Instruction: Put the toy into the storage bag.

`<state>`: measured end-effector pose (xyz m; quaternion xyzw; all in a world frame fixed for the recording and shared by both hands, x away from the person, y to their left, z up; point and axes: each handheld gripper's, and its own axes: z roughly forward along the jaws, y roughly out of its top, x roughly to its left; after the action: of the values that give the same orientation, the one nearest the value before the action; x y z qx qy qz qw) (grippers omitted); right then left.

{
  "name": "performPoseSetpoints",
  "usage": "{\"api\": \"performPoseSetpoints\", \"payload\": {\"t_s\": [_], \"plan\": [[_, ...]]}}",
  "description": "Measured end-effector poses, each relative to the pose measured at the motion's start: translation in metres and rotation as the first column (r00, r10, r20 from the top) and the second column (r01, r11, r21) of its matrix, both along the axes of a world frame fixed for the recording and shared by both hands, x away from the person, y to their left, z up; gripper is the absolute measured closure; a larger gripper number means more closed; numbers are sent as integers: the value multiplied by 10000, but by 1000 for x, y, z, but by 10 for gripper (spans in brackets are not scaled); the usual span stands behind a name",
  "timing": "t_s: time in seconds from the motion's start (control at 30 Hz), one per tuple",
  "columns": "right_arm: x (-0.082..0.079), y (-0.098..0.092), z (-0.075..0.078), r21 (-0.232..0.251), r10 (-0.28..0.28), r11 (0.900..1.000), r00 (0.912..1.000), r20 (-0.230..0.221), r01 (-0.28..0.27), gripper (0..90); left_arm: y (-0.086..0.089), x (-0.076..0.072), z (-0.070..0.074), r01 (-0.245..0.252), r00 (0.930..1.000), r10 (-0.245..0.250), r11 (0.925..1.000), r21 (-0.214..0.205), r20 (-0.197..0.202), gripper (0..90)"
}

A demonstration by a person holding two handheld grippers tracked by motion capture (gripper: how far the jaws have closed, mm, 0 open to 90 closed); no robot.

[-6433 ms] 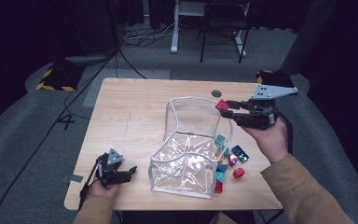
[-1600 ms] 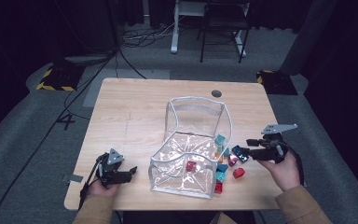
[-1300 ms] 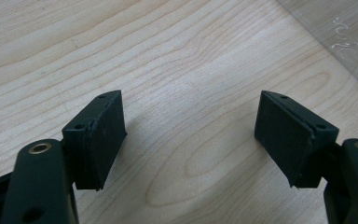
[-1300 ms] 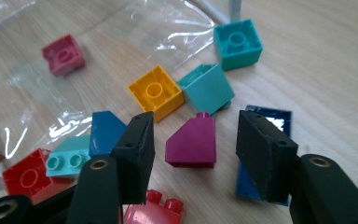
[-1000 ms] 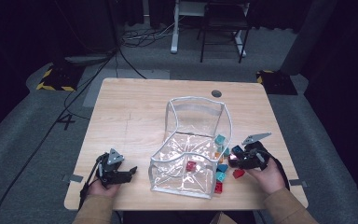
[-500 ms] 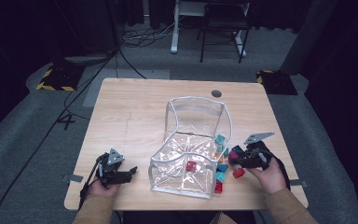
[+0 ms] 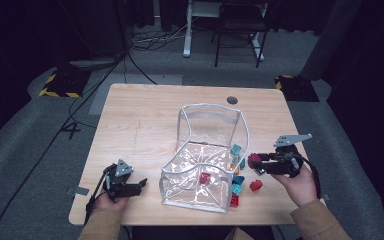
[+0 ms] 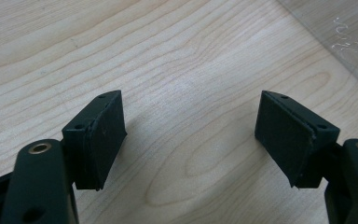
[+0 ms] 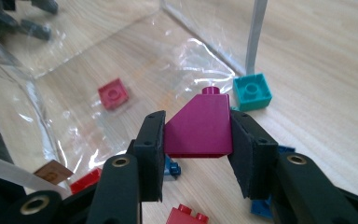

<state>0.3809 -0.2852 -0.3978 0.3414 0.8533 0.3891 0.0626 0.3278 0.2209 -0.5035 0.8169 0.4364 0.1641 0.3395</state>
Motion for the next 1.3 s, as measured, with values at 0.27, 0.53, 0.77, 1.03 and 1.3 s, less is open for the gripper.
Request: {"api": "performPoseSetpoints", "payload": {"t_s": [0.27, 0.53, 0.77, 1.03, 1.3], "plan": [[-7, -7, 30, 421, -41, 9991, 9982, 591, 16, 584, 0, 0, 0, 12, 10000, -12, 10000, 26, 33, 245], [-13, -10, 58, 776, 17, 9969, 9937, 1119, -104, 584, 0, 0, 0, 26, 10000, -26, 10000, 0, 19, 244], [-18, -9, 81, 960, 36, 9952, 9864, 1644, -197, 584, 0, 0, 0, 24, 10000, -24, 10000, 2, 21, 243], [-17, -3, 102, 1104, 211, 9929, 9794, 2008, -440, 584, 0, 0, 0, 30, 10000, -30, 10000, 3, 16, 243], [-16, 9, 123, 1177, 537, 9896, 9708, 2339, -831, 584, 0, 0, 0, 31, 10000, -31, 10000, 5, 17, 243]]}}
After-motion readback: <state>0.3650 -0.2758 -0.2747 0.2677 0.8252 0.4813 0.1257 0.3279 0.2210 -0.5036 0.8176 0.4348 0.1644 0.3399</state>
